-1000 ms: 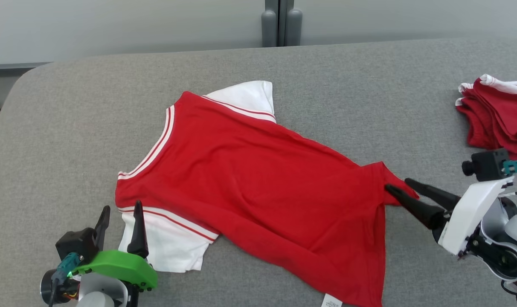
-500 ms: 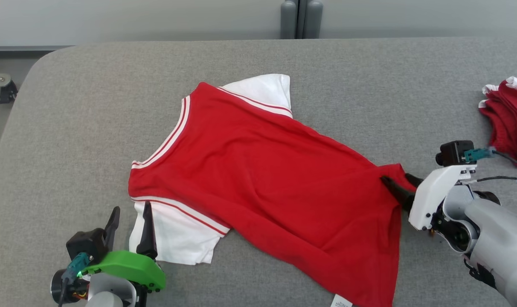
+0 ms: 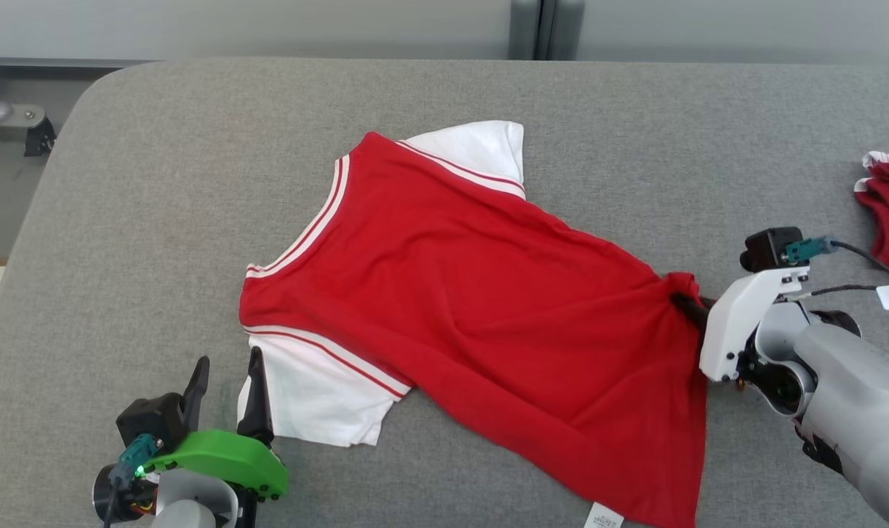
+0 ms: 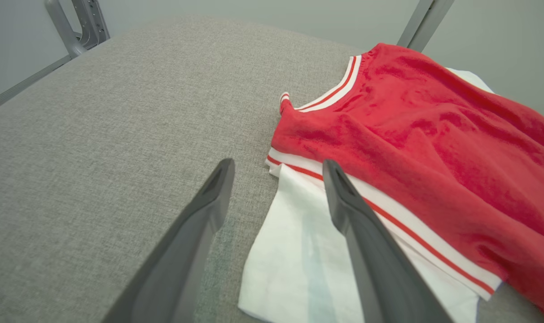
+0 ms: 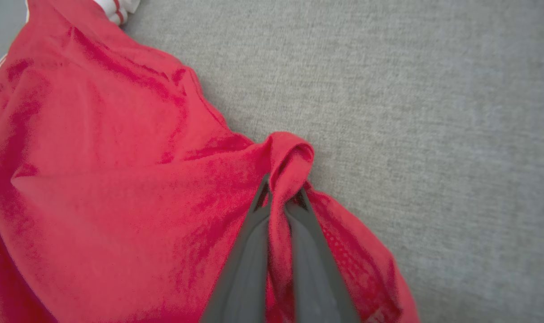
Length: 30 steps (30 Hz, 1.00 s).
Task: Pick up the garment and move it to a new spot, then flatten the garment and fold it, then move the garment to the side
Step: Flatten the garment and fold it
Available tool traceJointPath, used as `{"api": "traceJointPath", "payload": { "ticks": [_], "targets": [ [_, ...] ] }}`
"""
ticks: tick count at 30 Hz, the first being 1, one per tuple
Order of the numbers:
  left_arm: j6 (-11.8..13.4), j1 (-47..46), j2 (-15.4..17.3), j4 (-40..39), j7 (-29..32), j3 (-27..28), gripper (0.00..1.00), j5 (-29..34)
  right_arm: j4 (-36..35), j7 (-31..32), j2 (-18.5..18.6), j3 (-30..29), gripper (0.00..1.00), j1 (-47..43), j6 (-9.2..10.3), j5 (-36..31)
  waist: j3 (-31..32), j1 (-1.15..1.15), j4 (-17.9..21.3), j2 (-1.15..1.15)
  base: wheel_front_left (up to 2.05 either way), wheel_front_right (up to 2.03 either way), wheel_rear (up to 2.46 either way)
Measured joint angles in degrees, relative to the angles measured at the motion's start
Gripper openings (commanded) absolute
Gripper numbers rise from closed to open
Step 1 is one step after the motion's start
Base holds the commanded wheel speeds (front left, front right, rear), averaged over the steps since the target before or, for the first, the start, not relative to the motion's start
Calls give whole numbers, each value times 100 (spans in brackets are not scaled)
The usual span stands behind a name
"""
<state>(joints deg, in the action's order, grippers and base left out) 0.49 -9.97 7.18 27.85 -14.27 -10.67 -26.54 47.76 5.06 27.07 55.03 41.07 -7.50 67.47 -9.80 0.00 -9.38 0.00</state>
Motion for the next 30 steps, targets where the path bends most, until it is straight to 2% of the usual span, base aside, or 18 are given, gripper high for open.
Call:
{"api": "traceJointPath", "payload": {
  "ticks": [7, 12, 19, 24, 25, 26, 30],
  "targets": [
    [-3, -129, -43, -13, -34, -47, 100, 3, 76, -352, 210, -436, 0, 501, -2, -185, -128, 0, -138, 0, 0, 0, 0],
    [-4, -185, -93, -13, -44, -100, 100, 29, 231, -220, 408, -597, 0, 858, -3, -275, -297, 0, -280, 0, 0, 0, 0],
    [-30, -343, -177, 20, -52, -193, 100, 57, 891, -97, 657, -784, 0, 1360, -3, -382, -520, 0, -589, 0, 0, 0, 0],
    [-32, -391, -209, 73, -53, -200, 100, 98, 1386, -87, 587, -833, 0, 1605, -3, -409, -636, 0, -790, 0, 0, 0, 0],
    [-33, -397, -211, 87, -54, -198, 100, 103, 1484, -96, 549, -831, 31, 1640, -3, -421, -646, 0, -817, 0, 0, 0, 0],
    [-33, -399, -212, 98, -54, -192, 100, 103, 1546, -123, 514, -826, 100, 1673, -3, -434, -648, 0, -833, 0, 0, 0, 0],
    [-49, -420, -205, 108, -70, -156, 100, 121, 1616, -325, 341, -771, 100, 1691, -3, -482, -577, 0, -829, 0, 0, 0, 0]
  ]
}}
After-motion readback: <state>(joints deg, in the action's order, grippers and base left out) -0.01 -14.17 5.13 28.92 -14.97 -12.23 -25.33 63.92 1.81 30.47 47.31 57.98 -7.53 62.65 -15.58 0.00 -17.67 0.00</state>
